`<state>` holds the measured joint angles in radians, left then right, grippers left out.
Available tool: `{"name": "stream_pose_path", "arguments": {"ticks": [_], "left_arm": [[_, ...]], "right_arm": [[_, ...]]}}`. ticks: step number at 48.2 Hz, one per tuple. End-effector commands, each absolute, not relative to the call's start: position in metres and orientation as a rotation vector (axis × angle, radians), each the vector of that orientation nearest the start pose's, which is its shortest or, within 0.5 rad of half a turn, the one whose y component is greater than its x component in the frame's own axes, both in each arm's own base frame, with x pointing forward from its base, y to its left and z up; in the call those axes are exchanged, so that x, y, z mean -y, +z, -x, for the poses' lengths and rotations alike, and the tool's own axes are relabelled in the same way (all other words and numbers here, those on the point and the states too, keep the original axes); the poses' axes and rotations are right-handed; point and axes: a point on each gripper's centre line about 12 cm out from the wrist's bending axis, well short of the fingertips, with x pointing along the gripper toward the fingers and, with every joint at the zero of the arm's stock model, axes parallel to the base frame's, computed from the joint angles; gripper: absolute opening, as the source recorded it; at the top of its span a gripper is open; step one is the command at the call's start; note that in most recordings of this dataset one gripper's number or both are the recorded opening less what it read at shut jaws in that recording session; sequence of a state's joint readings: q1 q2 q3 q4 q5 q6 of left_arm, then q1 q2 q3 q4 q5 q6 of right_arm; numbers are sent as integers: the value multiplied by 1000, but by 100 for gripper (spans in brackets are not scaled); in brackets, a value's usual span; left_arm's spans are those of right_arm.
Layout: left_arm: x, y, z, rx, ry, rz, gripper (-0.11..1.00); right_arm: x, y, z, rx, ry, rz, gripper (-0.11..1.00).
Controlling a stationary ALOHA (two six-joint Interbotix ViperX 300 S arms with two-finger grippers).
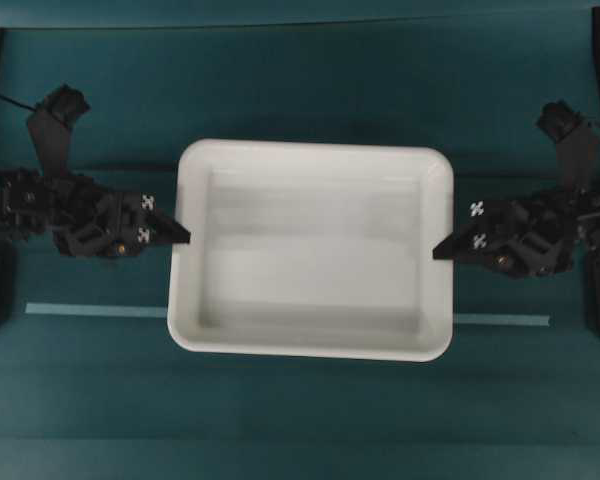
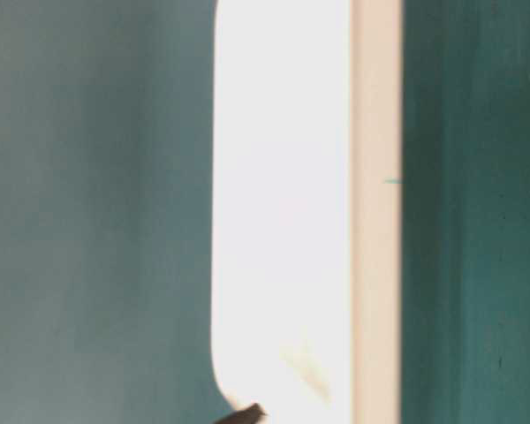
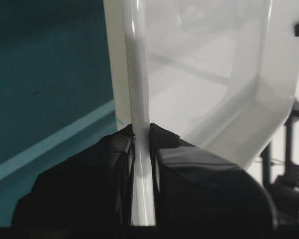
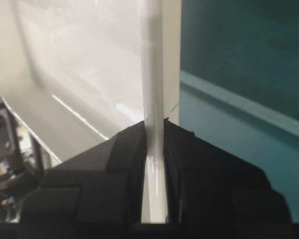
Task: Lift the white case with both hands.
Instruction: 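Lower the tray back onto the table with both grippers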
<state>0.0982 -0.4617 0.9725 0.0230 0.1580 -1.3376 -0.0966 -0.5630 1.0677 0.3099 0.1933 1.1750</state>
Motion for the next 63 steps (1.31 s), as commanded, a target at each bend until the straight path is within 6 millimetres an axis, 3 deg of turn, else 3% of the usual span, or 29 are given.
{"name": "stream_pose_path", "arguments": {"ticks": [1,27,47,63], "left_arm": [[-27,185,-274,-555,559,1282,7],[-27,139,-276,-671,646,1268,7],[-27,111,-273,-733,693,1259,7],[-27,104,-273,-753,712,1258,7]], "right_arm": [[15,178,-247,-571,-568,-1459,12],[11,127,-256,-666,-660,-1414,12],[12,106,-255,-715,-712,-1397,12],[13,97,-258,-726,-733,-1390,12]]}}
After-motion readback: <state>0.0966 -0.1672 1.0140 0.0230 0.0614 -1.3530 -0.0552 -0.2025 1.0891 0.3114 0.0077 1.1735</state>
